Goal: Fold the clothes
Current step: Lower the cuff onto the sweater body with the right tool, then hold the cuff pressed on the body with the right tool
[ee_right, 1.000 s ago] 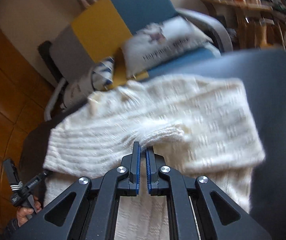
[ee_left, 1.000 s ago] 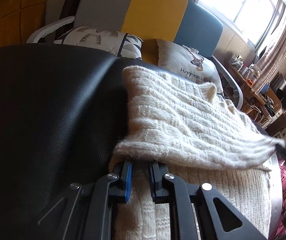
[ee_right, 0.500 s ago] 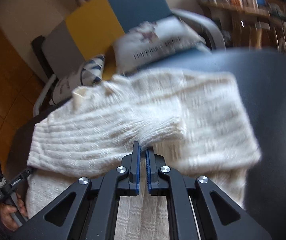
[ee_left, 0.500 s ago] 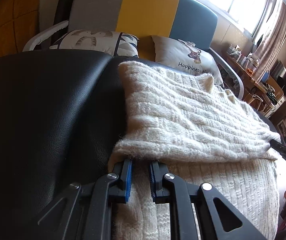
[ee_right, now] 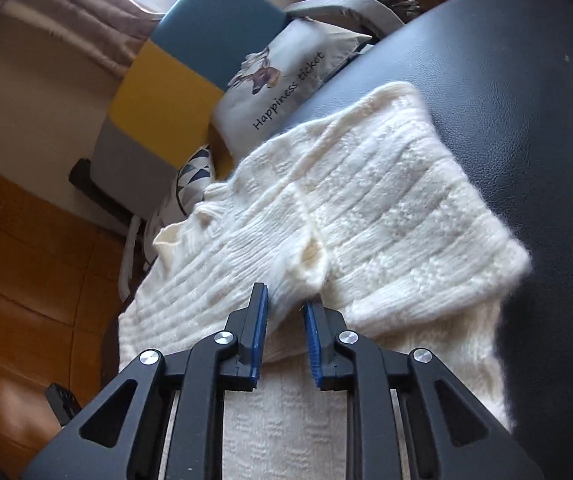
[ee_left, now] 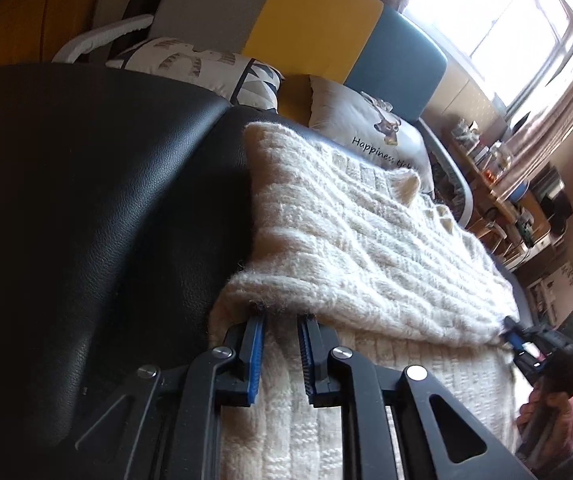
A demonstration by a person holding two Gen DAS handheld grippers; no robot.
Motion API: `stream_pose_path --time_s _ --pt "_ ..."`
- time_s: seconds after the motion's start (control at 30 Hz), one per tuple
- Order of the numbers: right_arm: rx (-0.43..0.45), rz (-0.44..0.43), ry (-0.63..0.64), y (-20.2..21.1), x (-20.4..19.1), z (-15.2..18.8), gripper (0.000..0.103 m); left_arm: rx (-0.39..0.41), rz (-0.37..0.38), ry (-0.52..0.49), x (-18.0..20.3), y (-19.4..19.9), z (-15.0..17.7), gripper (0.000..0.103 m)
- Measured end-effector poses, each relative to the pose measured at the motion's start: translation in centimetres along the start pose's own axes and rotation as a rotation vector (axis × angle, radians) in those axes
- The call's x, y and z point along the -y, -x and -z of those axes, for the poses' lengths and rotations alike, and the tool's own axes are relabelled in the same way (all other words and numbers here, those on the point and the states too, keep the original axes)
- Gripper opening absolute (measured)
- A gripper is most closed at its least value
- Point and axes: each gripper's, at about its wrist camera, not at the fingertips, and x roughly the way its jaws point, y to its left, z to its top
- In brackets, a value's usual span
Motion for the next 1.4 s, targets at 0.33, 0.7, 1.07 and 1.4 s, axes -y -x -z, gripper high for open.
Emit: stream_pose_path --time_s 0.33,0.7,1.07,1.4 --pt "0.002 0.174 0.252 -0.5 -4.6 -0.1 0.012 0.032 -0.030 0.009 -0.5 0.3 0.5 0.017" --pt "-0.037 0.249 0.361 -1.8 -5.8 0.2 0.012 0.056 0.019 0.001 0.7 0.7 1.1 0.019" --pt "-0.071 0.257 0.433 -3.1 -6.8 1.4 0.012 0.141 -0.071 0.119 -1.3 1.1 1.7 0.016" --pt "-0.066 0.145 0.265 -2.6 -4.4 0.6 0.012 0.123 0.061 0.181 -2.3 3.6 2.6 0.022"
